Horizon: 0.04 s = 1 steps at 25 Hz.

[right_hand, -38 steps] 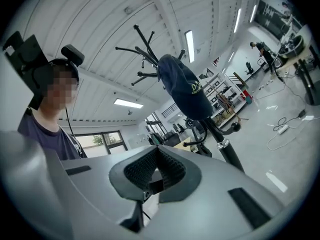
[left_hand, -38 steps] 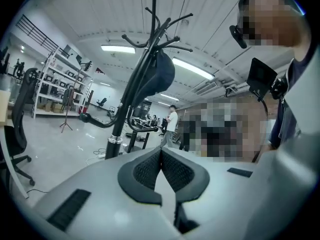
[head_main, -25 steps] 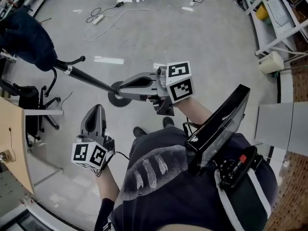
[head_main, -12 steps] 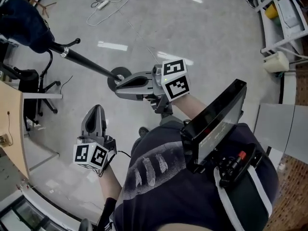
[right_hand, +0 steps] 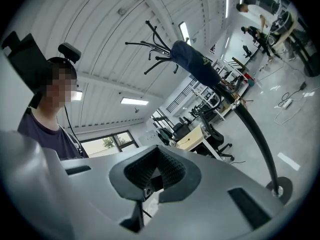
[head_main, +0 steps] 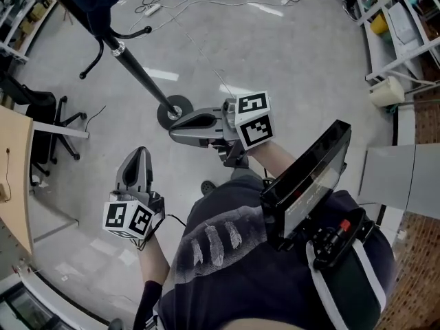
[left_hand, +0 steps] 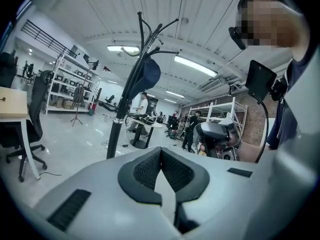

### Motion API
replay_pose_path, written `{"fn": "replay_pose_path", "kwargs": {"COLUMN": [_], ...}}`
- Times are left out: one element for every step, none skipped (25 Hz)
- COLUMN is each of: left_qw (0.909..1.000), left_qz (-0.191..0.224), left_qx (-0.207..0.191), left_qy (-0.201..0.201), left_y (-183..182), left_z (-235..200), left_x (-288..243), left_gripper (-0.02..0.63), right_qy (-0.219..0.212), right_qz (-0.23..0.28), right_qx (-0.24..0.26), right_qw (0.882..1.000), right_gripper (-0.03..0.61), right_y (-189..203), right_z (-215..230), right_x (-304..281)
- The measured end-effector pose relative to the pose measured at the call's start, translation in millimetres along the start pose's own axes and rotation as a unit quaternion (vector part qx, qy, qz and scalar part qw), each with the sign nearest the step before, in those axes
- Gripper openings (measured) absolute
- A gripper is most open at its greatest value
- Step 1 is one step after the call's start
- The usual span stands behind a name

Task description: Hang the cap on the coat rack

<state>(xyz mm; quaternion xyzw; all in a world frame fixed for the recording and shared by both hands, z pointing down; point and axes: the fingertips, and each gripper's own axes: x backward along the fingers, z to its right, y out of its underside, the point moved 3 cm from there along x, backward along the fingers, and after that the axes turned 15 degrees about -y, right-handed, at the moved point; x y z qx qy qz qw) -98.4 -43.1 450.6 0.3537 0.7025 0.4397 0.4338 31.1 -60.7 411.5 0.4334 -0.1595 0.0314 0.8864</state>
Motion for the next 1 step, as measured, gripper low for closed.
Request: {"fn": "replay_pose_path", "kwargs": {"left_qw": [1.0], "left_qz": [-0.001], "left_qx": [0.001], "left_qy": [0.002], "left_y": [0.3], "left_z": [-6.3], "left_x": [6.9], "left_gripper": [0.007], "right_qy": [0.001], "right_qz": [0.001], "right_qx": [0.001], "right_qw": [1.0], "right_gripper": [0.005], "right_y": [2.7], "right_z": [-2.3], "right_x": [-8.5]}}
